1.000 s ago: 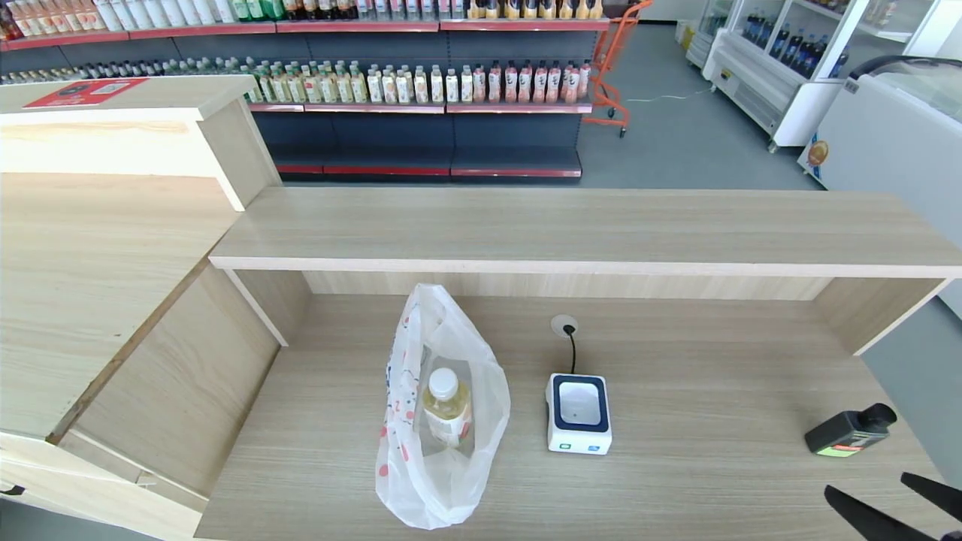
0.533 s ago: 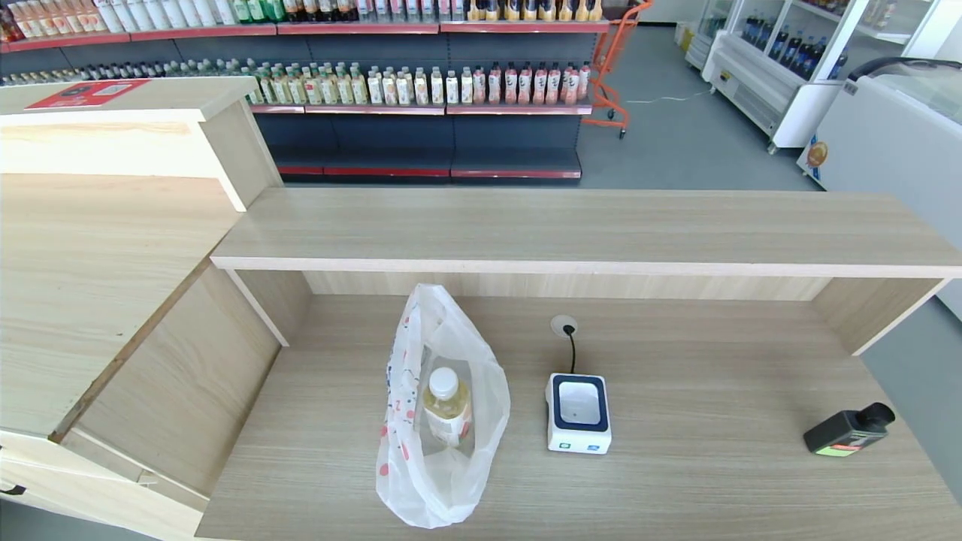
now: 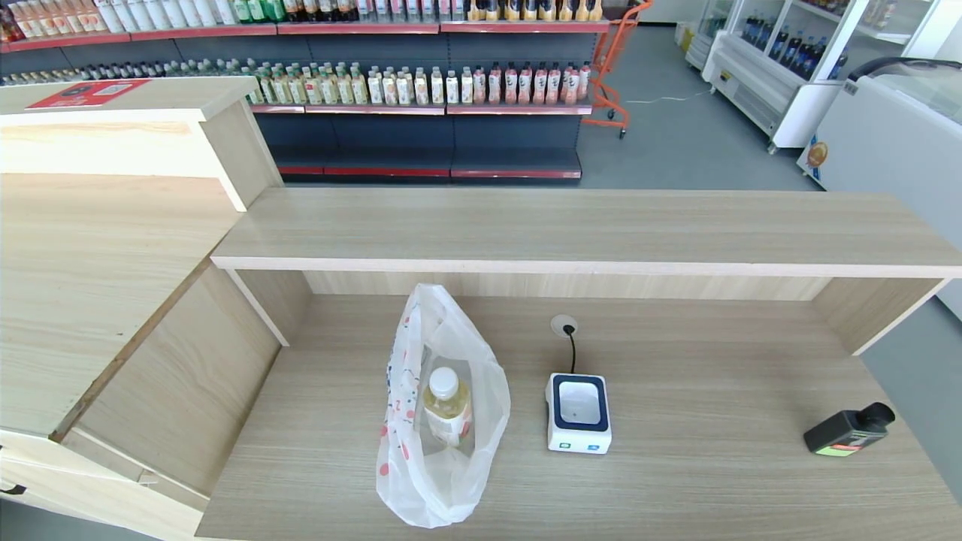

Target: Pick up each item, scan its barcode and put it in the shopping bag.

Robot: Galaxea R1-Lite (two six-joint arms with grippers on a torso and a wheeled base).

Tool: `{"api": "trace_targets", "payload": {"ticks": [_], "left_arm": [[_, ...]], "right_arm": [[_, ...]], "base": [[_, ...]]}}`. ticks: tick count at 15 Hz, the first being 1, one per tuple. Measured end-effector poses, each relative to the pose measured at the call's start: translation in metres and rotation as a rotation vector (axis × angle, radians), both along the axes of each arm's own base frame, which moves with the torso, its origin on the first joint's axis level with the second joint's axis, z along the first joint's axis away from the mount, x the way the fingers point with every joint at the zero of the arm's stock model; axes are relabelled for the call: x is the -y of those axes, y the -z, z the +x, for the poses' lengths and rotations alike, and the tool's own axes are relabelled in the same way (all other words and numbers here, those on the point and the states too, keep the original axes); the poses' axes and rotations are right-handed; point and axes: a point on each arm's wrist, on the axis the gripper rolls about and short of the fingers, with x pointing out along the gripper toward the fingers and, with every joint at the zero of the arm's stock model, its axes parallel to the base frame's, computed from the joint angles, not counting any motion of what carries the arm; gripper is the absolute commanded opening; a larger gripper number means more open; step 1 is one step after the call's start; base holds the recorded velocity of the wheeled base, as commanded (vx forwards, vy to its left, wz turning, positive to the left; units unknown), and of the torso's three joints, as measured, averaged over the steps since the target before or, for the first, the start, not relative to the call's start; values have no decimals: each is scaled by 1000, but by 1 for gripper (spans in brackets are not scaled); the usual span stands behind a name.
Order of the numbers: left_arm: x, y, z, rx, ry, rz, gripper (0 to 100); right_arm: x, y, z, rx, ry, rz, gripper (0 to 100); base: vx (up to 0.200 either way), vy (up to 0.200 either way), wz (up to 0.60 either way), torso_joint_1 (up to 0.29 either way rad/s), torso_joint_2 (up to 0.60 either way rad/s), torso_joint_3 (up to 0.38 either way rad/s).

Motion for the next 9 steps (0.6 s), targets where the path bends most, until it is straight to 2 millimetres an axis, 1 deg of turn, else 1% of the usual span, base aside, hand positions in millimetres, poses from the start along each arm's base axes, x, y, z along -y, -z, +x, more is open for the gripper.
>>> {"api": "trace_targets", "payload": {"ticks": [9], "left_arm": [[0,0,0,-1,-3,6,100]], "right_arm": [[0,0,0,0,1,1,100]], "base": [[0,-200,0,3,2,1]]}}
